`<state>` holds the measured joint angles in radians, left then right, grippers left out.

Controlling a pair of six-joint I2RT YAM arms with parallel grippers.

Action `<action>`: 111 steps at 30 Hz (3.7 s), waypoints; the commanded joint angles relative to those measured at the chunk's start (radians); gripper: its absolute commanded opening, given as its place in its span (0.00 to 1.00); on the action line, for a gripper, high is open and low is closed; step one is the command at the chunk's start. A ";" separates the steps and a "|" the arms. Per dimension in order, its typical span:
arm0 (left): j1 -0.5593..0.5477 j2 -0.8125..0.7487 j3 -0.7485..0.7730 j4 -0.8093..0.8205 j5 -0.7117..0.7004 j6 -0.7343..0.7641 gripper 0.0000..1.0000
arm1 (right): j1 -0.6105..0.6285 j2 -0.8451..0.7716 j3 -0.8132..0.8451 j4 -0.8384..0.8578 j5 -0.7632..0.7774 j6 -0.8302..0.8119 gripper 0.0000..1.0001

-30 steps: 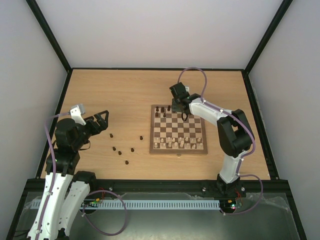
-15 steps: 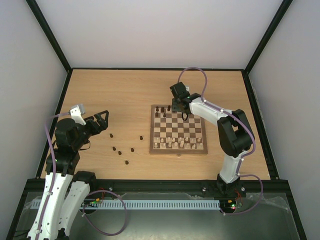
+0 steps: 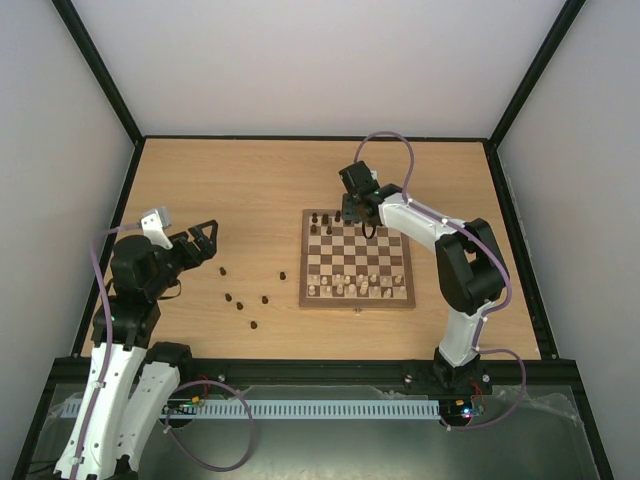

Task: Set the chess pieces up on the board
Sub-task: Adjust the chess piece on the chessboard.

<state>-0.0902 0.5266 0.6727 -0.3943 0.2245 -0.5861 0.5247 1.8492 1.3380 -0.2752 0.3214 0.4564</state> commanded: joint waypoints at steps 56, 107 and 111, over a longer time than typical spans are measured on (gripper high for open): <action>0.004 0.005 -0.009 0.030 -0.003 0.008 1.00 | 0.009 0.029 0.033 -0.114 0.089 -0.009 0.11; 0.004 0.025 -0.005 0.042 -0.005 0.013 1.00 | 0.008 0.062 0.086 -0.107 0.068 -0.018 0.10; 0.004 0.027 -0.005 0.045 -0.004 0.013 0.99 | 0.008 0.055 0.084 -0.112 0.079 -0.018 0.08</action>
<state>-0.0902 0.5495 0.6724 -0.3717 0.2241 -0.5858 0.5362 1.8984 1.3998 -0.3382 0.3767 0.4450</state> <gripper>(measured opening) 0.995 0.094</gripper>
